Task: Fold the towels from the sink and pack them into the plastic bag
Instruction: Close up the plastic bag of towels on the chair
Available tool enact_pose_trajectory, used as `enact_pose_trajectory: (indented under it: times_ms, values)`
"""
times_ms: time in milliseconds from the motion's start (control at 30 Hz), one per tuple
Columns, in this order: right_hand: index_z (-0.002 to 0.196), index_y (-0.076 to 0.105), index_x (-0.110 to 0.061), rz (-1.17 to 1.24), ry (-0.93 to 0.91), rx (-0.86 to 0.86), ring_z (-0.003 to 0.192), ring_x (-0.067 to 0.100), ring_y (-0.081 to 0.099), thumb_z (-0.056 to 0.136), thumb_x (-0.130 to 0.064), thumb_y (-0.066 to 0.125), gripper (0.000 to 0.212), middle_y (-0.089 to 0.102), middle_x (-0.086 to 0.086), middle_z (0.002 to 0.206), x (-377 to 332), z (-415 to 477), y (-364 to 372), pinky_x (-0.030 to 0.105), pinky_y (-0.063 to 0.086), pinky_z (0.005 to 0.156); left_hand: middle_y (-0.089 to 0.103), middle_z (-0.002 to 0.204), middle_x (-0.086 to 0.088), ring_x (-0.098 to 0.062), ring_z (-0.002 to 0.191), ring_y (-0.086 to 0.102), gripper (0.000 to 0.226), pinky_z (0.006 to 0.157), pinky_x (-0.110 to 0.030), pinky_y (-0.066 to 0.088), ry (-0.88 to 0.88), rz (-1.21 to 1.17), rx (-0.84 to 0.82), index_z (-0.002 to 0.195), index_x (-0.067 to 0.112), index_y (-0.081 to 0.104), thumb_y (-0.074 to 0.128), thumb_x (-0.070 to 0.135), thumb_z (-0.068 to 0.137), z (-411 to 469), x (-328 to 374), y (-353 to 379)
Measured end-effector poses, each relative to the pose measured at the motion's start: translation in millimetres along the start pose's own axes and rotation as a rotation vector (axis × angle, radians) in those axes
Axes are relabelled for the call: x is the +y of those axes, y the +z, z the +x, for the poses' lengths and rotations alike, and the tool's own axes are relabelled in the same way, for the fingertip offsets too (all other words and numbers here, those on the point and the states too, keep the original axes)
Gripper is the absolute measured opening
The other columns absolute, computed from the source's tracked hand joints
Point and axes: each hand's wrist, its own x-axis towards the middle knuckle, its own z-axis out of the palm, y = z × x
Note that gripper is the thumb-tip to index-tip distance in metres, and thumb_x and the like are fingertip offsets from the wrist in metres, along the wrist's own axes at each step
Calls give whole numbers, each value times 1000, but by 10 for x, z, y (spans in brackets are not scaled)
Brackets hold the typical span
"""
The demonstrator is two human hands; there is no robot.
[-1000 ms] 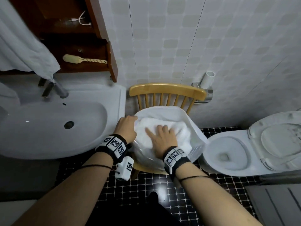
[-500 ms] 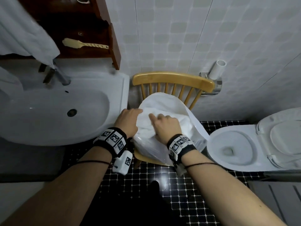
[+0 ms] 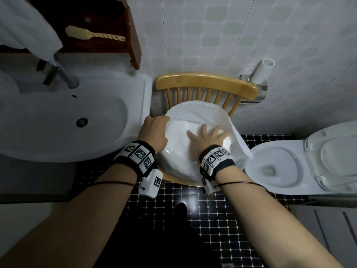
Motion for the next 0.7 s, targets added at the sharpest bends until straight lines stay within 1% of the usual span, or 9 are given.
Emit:
enact_pose_trajectory:
  times_ms: [33, 67, 167, 333, 467, 533, 600, 633, 700]
  values:
    - [157, -9, -60, 44, 27, -68, 147, 69, -13, 90, -43, 68, 104, -16, 8, 173, -29, 44, 109, 92, 4, 104, 64, 137, -16, -41, 131, 48, 53, 109, -50, 46, 2, -7, 0, 141, 7, 59, 56, -7, 91, 13, 3, -6]
    - [153, -19, -64, 103, 23, -115, 143, 70, -24, 90, -45, 70, 111, -28, 4, 171, -45, 116, 218, 94, -2, 101, 64, 135, -17, -41, 130, 50, 50, 108, -50, 47, 0, -9, 1, 138, 6, 61, 57, -7, 90, 29, 1, -5]
    - [142, -32, -71, 223, -33, -124, 141, 70, -29, 83, -52, 80, 128, -41, -1, 166, -37, 297, 471, 93, 1, 103, 68, 129, -19, -40, 127, 56, 43, 105, -51, 51, -14, -7, 4, 130, 3, 65, 59, -7, 88, 47, 5, 23]
    - [131, -41, -74, 286, 60, -84, 137, 74, -29, 76, -48, 87, 141, -45, 5, 163, -166, 551, 600, 94, 1, 98, 66, 130, -20, -42, 127, 55, 42, 106, -51, 49, -30, -25, 2, 132, 3, 64, 64, -3, 91, 92, 13, -13]
    - [137, -42, -66, 205, 37, -60, 137, 78, -20, 87, -44, 78, 132, -36, 14, 166, -315, 612, 531, 94, 21, 94, 53, 152, -18, -39, 142, 46, 67, 119, -43, 37, -76, -57, -36, 154, 9, 50, 61, -6, 89, 133, -160, -73]
    - [137, -45, -63, 181, 14, -56, 137, 79, -18, 83, -46, 79, 136, -35, 16, 167, -346, 579, 547, 92, 29, 91, 50, 155, -17, -36, 145, 44, 67, 122, -38, 34, -43, -107, -34, 153, 8, 51, 59, -8, 88, 108, -246, -87]
    - [134, -45, -66, 175, 3, -60, 137, 78, -20, 78, -48, 82, 140, -35, 13, 167, -298, 522, 577, 93, 26, 91, 47, 157, -16, -36, 147, 42, 57, 122, -36, 30, 15, -121, -112, 144, 7, 61, 58, -8, 89, 65, -266, -116]
    - [133, -44, -68, 197, -3, -64, 138, 76, -21, 76, -48, 83, 141, -35, 10, 167, -242, 513, 584, 94, 23, 93, 40, 162, -14, -38, 150, 35, 51, 122, -37, 26, 32, -73, -197, 138, 11, 67, 59, -3, 90, 44, -259, -123]
    - [136, -39, -71, 221, -23, -102, 141, 74, -19, 73, -47, 86, 142, -33, 5, 168, -85, 468, 527, 93, 21, 97, 9, 175, -6, -39, 156, 13, 45, 127, -48, 14, 24, 103, -364, 131, 24, 72, 64, 13, 89, 1, -207, -135]
